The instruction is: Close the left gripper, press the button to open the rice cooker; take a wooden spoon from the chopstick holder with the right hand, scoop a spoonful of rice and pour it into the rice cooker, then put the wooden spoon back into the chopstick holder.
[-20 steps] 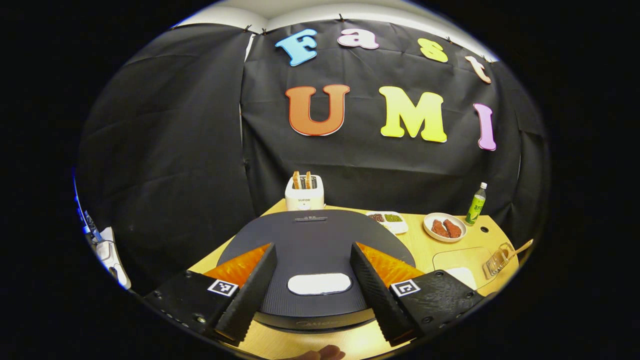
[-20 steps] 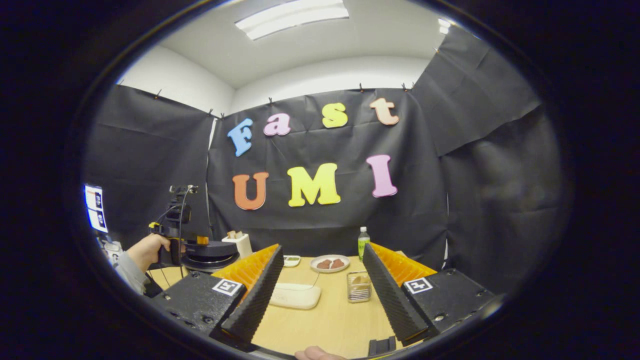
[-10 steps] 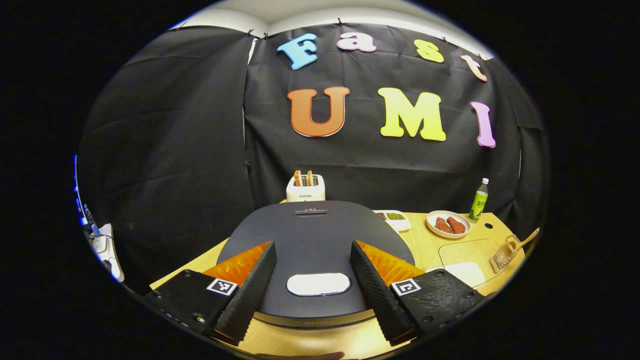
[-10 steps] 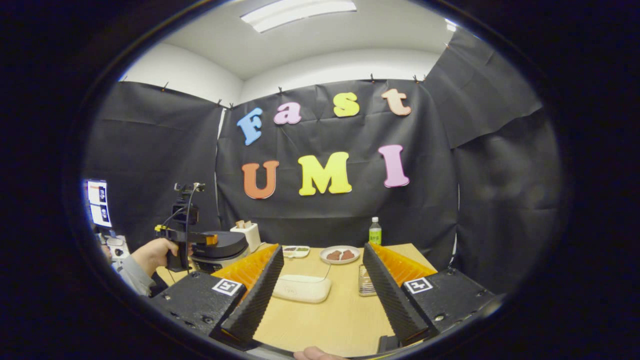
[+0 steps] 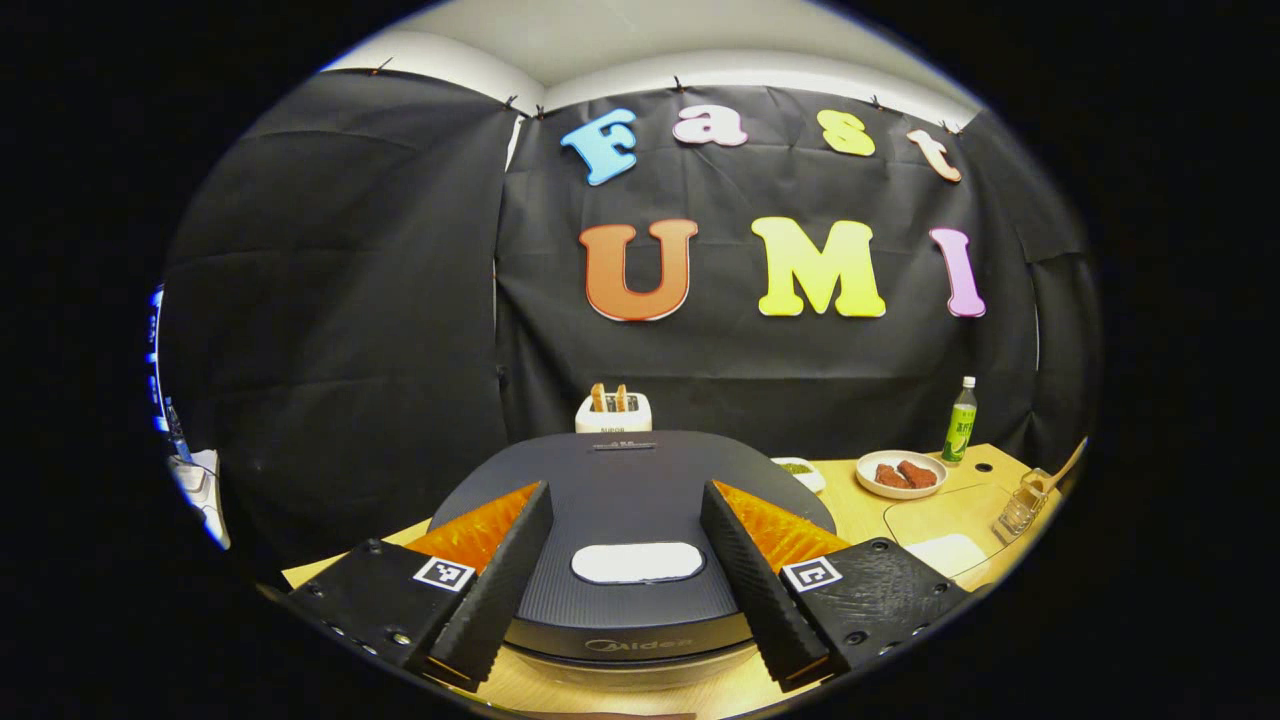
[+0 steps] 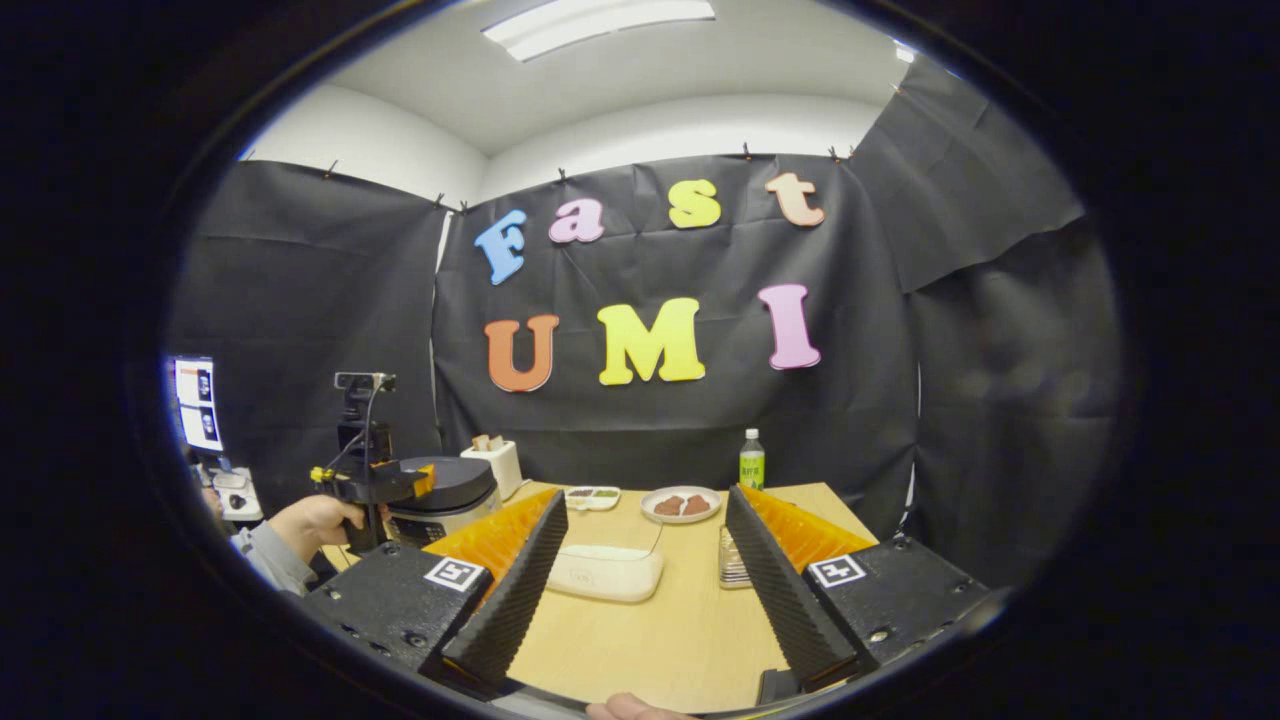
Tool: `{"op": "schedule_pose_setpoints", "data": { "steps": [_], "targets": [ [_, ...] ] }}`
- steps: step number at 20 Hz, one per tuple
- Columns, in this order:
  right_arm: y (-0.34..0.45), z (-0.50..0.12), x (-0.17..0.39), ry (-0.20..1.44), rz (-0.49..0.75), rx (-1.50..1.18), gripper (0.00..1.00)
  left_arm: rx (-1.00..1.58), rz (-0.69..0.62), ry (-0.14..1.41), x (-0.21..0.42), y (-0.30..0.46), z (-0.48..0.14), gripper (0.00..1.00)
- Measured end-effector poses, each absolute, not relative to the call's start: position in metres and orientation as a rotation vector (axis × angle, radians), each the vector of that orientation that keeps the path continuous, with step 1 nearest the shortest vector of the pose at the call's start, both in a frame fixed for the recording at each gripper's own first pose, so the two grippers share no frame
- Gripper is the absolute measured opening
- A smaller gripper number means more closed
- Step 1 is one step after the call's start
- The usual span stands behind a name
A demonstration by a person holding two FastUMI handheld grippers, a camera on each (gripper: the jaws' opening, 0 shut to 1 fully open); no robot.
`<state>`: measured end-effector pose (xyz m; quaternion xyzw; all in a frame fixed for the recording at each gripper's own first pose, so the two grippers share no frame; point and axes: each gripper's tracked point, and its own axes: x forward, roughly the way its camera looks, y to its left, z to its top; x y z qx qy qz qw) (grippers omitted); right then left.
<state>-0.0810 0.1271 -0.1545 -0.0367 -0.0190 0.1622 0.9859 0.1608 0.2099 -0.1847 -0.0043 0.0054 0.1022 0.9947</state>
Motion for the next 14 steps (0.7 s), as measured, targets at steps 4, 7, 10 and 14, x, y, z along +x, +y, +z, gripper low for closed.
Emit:
{"op": "schedule_pose_setpoints", "data": {
  "steps": [4, 7, 10, 14],
  "targets": [
    [0.124, -0.156, -0.080, -0.033, 0.321, -0.071, 1.00, 0.006, 0.189, -0.058, 0.164, 0.209, -0.184, 1.00],
    [0.124, -0.155, -0.079, -0.035, 0.317, -0.073, 1.00, 0.005, 0.191, -0.037, 0.166, 0.209, -0.191, 0.96],
    [0.124, -0.153, -0.080, -0.038, 0.314, -0.076, 1.00, 0.004, 0.214, -0.025, 0.162, 0.211, -0.191, 0.95],
    [0.119, -0.152, -0.079, -0.044, 0.303, -0.080, 1.00, 0.020, 0.198, 0.026, 0.154, 0.206, -0.192, 0.95]
  ]
}}
